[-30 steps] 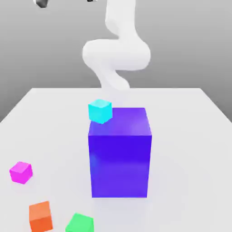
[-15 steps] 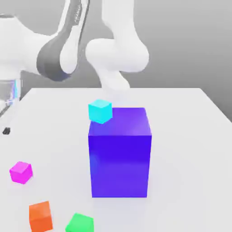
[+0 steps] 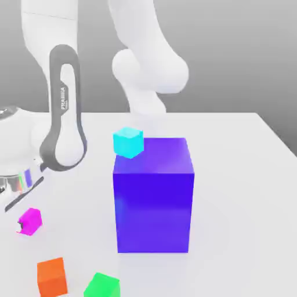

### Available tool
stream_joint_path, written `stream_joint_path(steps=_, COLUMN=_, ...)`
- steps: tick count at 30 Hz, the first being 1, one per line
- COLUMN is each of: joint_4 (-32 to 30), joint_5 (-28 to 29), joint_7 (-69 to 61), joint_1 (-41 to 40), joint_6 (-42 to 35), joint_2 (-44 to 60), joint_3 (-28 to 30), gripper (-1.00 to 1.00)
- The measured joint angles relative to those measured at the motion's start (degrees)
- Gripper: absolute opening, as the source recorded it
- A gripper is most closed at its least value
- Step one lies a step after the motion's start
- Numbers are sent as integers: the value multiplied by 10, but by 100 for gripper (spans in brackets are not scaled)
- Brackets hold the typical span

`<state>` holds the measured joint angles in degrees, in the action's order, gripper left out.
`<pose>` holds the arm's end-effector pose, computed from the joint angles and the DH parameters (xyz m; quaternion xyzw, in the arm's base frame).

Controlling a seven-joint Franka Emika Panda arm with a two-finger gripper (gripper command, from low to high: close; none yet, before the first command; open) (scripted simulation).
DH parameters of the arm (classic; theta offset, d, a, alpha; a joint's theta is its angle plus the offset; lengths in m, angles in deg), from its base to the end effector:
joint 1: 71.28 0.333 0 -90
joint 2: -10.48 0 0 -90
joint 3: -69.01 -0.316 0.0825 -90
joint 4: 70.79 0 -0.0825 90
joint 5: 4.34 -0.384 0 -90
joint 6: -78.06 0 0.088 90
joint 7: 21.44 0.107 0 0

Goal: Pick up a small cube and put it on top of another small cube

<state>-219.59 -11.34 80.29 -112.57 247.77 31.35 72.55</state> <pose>0.2954 -0.3091 0.1294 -0.2316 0.9728 -0.0012 0.0006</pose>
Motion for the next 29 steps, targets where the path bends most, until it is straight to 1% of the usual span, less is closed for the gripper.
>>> stream_joint_path(steps=1, joint_4=1, joint_5=-1, joint_7=-1, joint_1=-2, joint_6=5, joint_2=6, joint_3=-2, gripper=-100)
stream_joint_path(steps=3, joint_4=-3, joint_5=3, joint_7=3, joint_1=2, joint_6=-12, joint_2=-15, joint_3=3, gripper=-100)
stream_joint_path(steps=8, joint_4=-19, joint_5=39, joint_7=34, joint_1=18, joint_6=-89, joint_2=-108, joint_3=21, gripper=-100)
stream_joint_path(steps=21, joint_4=128, joint_5=91, joint_7=356, joint_1=231, joint_6=-220, joint_2=-92, joint_3=-93, gripper=-100)
stream_joint_path(steps=25, joint_4=142, joint_5=108, joint_7=388, joint_1=254, joint_6=-168, joint_2=-26, joint_3=-90, gripper=-100)
stream_joint_path(steps=26, joint_4=144, joint_5=111, joint_7=391, joint_1=257, joint_6=-154, joint_2=-10, joint_3=-88, gripper=100)
stream_joint_path(steps=29, joint_4=144, joint_5=111, joint_7=391, joint_1=257, joint_6=-154, joint_2=-10, joint_3=-88, gripper=100)
